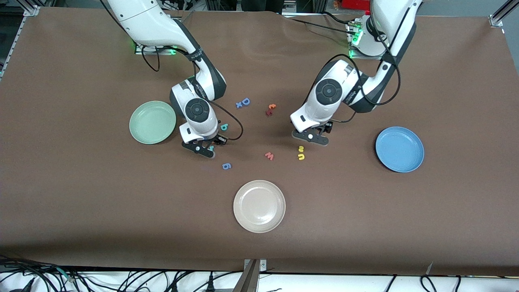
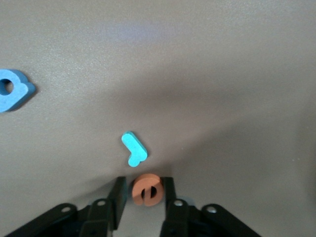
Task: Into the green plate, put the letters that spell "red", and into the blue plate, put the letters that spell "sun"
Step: 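Grasp the orange e and green u with the right and left grippers, then carry the e to the green plate and the u to the blue plate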
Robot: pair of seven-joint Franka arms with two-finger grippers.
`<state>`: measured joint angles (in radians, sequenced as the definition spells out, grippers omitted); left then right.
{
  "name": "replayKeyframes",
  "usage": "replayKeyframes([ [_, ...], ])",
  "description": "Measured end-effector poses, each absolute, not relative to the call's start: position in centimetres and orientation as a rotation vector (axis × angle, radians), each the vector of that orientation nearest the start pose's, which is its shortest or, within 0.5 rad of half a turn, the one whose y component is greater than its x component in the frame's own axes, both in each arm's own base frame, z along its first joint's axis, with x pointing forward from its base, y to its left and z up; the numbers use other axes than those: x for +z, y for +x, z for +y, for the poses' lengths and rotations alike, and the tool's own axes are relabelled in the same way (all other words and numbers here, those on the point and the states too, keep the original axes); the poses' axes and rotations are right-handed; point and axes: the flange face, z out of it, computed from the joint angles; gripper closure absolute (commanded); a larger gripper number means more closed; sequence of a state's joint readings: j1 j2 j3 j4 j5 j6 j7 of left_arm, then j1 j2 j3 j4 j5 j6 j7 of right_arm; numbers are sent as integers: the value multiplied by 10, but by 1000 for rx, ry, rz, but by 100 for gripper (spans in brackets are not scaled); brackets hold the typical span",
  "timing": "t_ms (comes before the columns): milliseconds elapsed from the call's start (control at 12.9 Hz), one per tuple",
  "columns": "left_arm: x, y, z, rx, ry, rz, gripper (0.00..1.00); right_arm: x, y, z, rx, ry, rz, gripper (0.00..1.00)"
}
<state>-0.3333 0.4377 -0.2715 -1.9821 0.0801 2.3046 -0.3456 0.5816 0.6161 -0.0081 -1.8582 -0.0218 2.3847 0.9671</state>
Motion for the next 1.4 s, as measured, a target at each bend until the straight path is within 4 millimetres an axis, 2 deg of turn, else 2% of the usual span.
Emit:
replayKeyframes([
  [310, 210, 485, -340, 93, -3125, 666, 6, 188, 535, 343, 71, -3156, 600, 91],
  [543, 194, 474, -347, 86, -3123, 724, 14, 206, 542, 346, 136, -3194, 608, 91],
  [853, 183, 468, -350, 99, -3098, 765, 22, 233, 551, 350, 178, -3219, 601, 90],
  [1085, 178, 471, -345, 89, -3064, 796, 26, 240, 553, 348, 203, -3241, 522, 90],
  [1240, 177, 472, -343, 83, -3059, 796, 29, 243, 558, 342, 209, -3253, 468, 89],
  [1395, 174, 474, -342, 43, -3033, 830, 29, 256, 566, 325, 239, -3278, 371, 89],
])
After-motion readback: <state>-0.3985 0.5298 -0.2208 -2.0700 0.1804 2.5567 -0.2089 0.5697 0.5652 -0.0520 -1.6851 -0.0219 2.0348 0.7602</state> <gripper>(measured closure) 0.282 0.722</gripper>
